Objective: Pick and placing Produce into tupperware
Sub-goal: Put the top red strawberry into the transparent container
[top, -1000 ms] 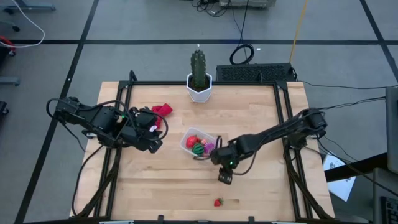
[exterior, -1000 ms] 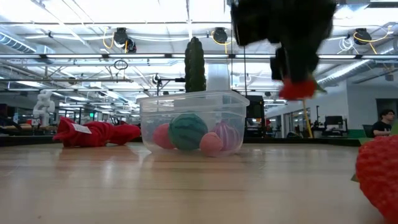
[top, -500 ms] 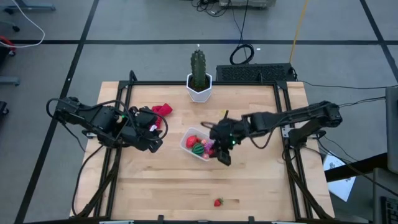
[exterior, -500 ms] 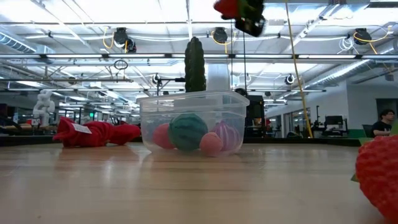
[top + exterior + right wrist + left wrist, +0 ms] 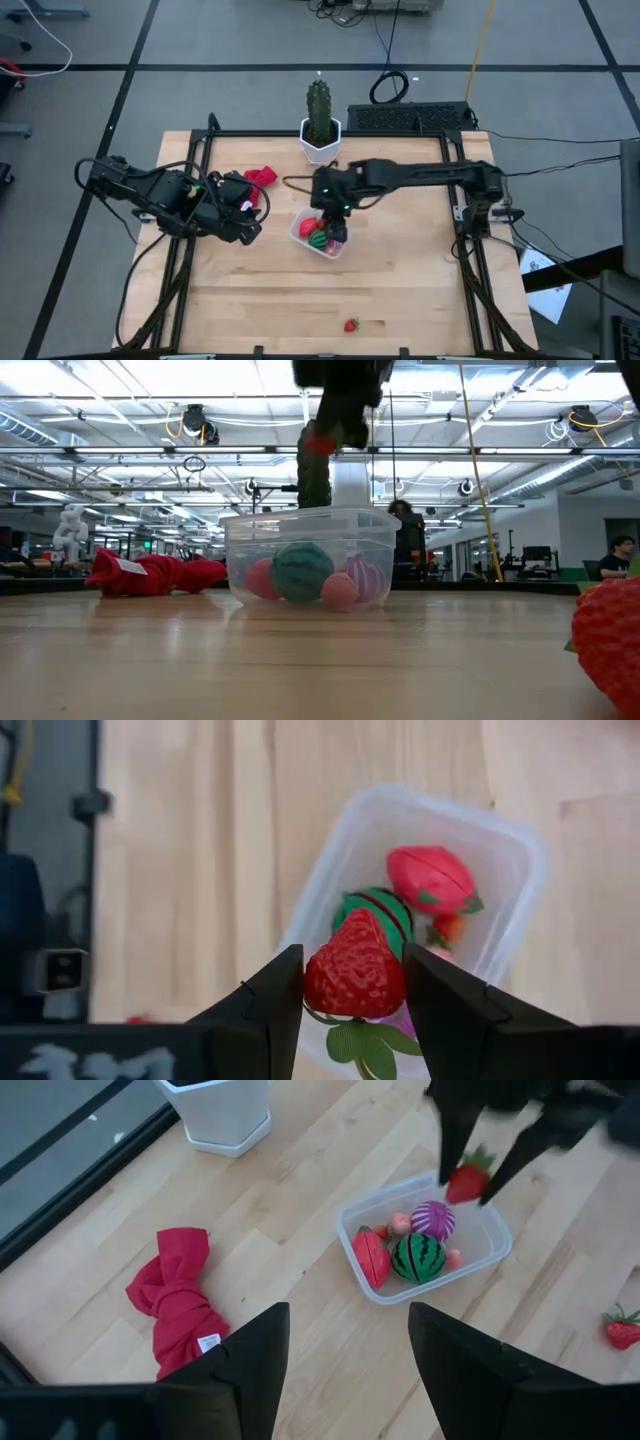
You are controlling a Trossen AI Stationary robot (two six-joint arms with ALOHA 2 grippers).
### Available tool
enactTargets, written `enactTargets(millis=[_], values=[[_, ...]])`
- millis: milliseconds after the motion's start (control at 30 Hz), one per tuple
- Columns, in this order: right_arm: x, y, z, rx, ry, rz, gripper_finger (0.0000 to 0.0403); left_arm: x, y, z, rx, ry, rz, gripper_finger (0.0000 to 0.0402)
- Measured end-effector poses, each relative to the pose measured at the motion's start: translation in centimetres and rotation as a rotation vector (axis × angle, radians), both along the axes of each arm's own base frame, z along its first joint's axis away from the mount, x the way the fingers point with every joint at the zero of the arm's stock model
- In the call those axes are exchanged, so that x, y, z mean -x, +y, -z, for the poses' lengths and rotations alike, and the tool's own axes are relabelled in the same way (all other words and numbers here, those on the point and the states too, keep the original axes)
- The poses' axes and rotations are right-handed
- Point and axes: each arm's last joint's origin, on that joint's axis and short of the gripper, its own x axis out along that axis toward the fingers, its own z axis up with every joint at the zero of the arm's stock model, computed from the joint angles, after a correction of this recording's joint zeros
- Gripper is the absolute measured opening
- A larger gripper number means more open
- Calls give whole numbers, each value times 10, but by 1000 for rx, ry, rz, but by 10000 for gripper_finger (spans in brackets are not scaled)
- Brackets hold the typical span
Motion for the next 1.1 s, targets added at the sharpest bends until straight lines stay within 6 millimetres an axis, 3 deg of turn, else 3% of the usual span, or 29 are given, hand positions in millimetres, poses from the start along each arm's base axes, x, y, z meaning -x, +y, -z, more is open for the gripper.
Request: enactTargets(millis=[267, 433, 933, 1100], values=[[-15, 0, 44, 12, 145, -36, 148, 3, 3, 1, -11, 36, -18, 209], [-21, 0, 61, 14, 183, -45, 148, 5, 8, 3, -22, 67, -50, 209], [-11, -2, 95, 26, 258, -77, 148, 1, 22, 3, -47, 89, -69, 209], [-10, -2, 94, 40, 242, -102, 149, 0, 26, 3, -47, 90, -84, 209]])
